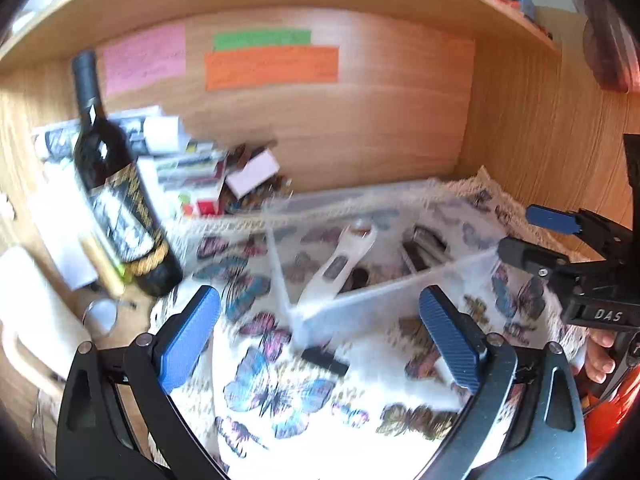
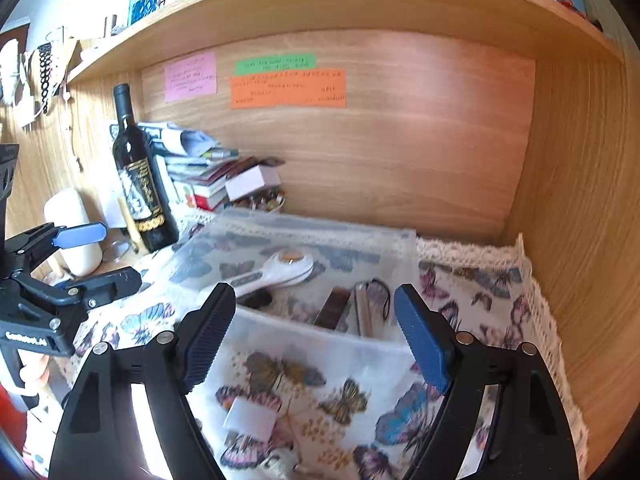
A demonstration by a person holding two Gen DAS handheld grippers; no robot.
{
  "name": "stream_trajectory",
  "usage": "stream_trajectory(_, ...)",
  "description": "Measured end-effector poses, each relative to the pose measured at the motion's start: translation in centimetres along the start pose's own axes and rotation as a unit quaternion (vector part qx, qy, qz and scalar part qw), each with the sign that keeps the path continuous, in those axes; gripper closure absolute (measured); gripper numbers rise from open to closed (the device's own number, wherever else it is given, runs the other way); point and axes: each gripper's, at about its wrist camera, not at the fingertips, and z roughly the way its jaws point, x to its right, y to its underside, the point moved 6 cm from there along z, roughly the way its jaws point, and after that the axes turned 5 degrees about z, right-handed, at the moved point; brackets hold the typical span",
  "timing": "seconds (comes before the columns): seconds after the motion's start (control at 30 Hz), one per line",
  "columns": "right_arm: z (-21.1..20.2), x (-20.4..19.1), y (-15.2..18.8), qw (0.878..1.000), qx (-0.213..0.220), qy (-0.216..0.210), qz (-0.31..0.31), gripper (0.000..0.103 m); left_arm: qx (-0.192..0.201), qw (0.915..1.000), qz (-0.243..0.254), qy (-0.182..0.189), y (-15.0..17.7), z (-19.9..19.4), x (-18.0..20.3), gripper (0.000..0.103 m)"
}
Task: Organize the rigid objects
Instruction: 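Grasp the white plug adapter with the right tool while the left tool grasps a black rectangular piece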
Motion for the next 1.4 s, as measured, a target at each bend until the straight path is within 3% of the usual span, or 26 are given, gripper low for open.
stream_trajectory(0.2, 1.3, -0.8, 3.3, 0.999, -0.048, -0.006, 0.01, 0.024, -0.06, 0.9981, -0.016, 0.002, 4.0, 1.7, -1.1, 0.002)
stream_trajectory(0.33, 2.3, -1.1, 5.3, 0.996, -0.084, -0.013, 0.016, 0.024, -0.104, 0.9938, -0.032, 0.022, 6.2, 3.7, -1.4, 0.002)
stream_trajectory(0.53, 3.5, -2.3, 7.2, 0.992, -0.12, -0.036, 0.011, 0.024, -0.138, 0.9888, -0.038, 0.043, 7.2, 6.0, -1.2, 0.003)
stream_trajectory(0.67, 4.3, -2.8, 7.9, 0.989, -0.141, -0.049, 0.006, 0.039, -0.144, 0.9882, -0.018, 0.047, 6.9, 7.1, -0.3, 0.017)
stream_trajectory(0.8, 5.0, -3.0, 8.7, 0.985, -0.162, -0.056, 0.0, 0.057, -0.145, 0.9884, 0.001, 0.045, 6.8, 8.0, 0.4, 0.02)
stream_trajectory(0.87, 5.2, -3.0, 9.0, 0.984, -0.169, -0.061, 0.0, 0.062, -0.147, 0.9877, 0.0, 0.051, 6.8, 8.4, 0.6, 0.029)
stream_trajectory(1.0, 5.0, -3.0, 8.8, 0.985, -0.161, -0.056, 0.002, 0.062, -0.146, 0.9882, 0.002, 0.048, 6.8, 9.0, 0.5, 0.05)
stream_trajectory(1.03, 4.9, -2.9, 8.7, 0.986, -0.158, -0.054, 0.004, 0.062, -0.144, 0.9883, 0.001, 0.051, 6.8, 8.9, 0.5, 0.06)
stream_trajectory(1.4, 3.3, -2.1, 5.7, 0.994, -0.104, -0.038, 0.011, 0.062, -0.117, 0.9916, -0.01, 0.054, 6.7, 6.4, -0.1, 0.059)
